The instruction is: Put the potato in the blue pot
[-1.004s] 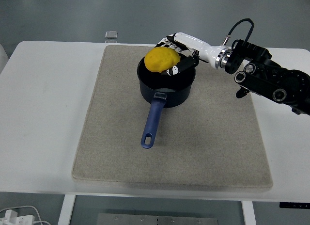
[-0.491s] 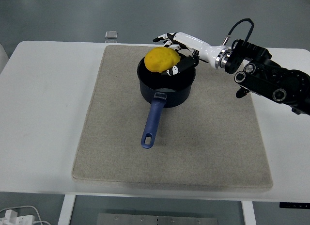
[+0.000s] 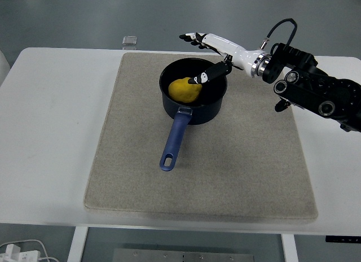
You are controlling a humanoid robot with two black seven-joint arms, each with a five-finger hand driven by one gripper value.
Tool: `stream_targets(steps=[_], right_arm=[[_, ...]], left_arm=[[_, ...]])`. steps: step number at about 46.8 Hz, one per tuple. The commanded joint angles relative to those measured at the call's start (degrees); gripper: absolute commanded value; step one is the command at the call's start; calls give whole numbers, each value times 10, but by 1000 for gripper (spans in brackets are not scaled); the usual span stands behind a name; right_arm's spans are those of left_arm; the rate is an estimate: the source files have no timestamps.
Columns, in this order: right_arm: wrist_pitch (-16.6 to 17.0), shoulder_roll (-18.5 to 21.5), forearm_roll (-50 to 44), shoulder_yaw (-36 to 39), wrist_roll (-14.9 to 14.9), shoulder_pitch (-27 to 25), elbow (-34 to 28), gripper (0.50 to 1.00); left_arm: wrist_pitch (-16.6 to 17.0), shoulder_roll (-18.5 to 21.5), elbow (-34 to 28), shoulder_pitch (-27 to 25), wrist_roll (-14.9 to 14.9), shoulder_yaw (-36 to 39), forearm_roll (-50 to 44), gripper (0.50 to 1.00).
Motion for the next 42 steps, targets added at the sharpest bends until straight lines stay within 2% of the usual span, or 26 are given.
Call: stream_targets(steps=[1, 6, 12, 30, 37, 42], right_arm=[[-11, -4, 10, 1, -11, -1, -4, 950], [-18, -6, 71, 6, -34, -1, -19, 950], [-19, -3, 182, 32, -48, -3, -56, 950], [-31, -2, 432, 38, -49, -19, -169, 950], [-29, -1, 476, 41, -48, -40, -184, 950], [-30, -1, 487, 77, -49, -60, -189, 950]], left_arm=[[0, 0, 0, 0, 0, 0, 0, 1000], [0, 0, 0, 0, 0, 0, 0, 1000], [0, 0, 0, 0, 0, 0, 0, 1000], [0, 0, 0, 0, 0, 0, 0, 1000], [0, 0, 0, 0, 0, 0, 0, 1000], [0, 0, 0, 0, 0, 0, 0, 1000]])
